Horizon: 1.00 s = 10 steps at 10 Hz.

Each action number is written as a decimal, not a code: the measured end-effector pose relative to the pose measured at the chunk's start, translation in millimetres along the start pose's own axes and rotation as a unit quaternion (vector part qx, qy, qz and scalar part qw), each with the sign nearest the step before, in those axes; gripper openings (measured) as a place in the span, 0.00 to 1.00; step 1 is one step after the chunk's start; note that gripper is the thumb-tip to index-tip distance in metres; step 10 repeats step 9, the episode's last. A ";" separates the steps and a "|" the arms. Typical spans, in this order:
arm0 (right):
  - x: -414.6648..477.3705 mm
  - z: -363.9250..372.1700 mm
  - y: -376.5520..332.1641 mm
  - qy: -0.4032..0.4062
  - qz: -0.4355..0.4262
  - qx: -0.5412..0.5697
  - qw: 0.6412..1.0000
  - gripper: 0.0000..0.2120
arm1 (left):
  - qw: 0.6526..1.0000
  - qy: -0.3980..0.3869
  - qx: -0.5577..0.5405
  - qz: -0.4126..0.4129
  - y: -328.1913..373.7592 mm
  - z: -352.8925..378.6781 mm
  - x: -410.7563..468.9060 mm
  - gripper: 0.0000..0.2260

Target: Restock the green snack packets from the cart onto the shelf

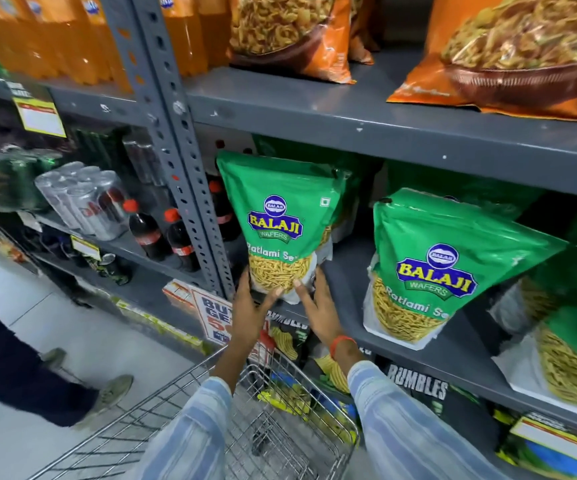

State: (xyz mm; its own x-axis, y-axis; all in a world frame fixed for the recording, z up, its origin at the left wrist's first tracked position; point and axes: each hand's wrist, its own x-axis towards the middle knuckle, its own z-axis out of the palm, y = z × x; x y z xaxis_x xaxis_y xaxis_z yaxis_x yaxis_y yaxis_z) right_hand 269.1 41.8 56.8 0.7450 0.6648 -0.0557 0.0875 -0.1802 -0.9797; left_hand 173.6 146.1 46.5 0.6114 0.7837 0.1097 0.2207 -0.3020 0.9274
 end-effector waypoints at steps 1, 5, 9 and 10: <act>2.8 1.3 4.5 0.009 -0.002 0.001 1.000 0.32 | 1.000 -0.004 -0.001 0.000 -0.9 1.7 -1.5 0.33; -15.3 -11.2 -21.7 0.061 -0.025 -0.045 0.997 0.31 | 0.997 -0.033 0.063 -0.010 24.8 -0.5 -11.2 0.42; -185.4 -187.4 -251.9 0.226 -0.355 0.198 0.885 0.15 | 0.868 0.186 0.075 0.454 309.0 57.2 -92.8 0.27; -185.4 -187.4 -251.9 0.226 -0.355 0.198 0.885 0.15 | 0.868 0.186 0.075 0.454 309.0 57.2 -92.8 0.27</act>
